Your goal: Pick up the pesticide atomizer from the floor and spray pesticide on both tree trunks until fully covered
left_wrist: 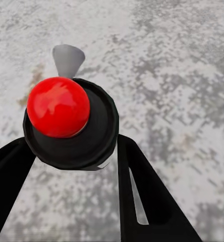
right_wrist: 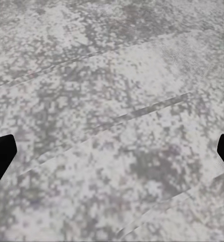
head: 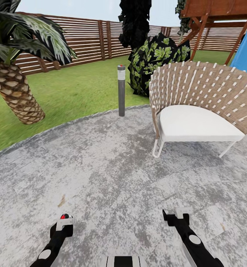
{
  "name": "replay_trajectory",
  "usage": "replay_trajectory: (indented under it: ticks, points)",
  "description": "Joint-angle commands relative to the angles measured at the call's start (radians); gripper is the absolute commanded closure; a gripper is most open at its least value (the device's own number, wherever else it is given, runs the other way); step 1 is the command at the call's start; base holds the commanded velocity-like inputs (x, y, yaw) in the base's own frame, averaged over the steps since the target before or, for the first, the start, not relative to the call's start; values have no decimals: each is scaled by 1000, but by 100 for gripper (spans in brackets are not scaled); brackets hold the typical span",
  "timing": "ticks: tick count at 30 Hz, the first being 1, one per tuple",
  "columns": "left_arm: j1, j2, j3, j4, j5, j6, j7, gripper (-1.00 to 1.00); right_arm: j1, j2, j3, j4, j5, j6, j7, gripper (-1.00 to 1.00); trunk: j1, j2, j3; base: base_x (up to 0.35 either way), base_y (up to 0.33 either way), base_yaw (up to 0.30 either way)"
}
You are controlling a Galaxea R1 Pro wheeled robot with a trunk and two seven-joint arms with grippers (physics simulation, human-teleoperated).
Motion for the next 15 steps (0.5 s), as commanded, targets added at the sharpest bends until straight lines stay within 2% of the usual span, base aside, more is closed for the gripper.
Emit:
replay_trajectory:
  ticks: [1, 5, 10, 15]
  points:
    - [1, 0, -2, 6, 4, -3, 1, 100, 0, 0, 1, 3, 3, -3, 1, -100, -1, 0, 3, 0, 0, 0]
    - [6, 0, -2, 7, 4, -3, 2, 100, 0, 2, 1, 14, 4, -5, 1, -100, -2, 1, 19, 0, 0, 0]
    - [10, 5, -1, 3, 3, 2, 0, 100, 0, 4, 2, 80, 2, -25, 3, -100, -5, 2, 43, 0, 0, -52]
    - [22, 11, 0, 8, 0, 8, 0, 100, 1, 2, 1, 188, 5, -129, 3, -100, -7, 3, 68, 0, 0, -106]
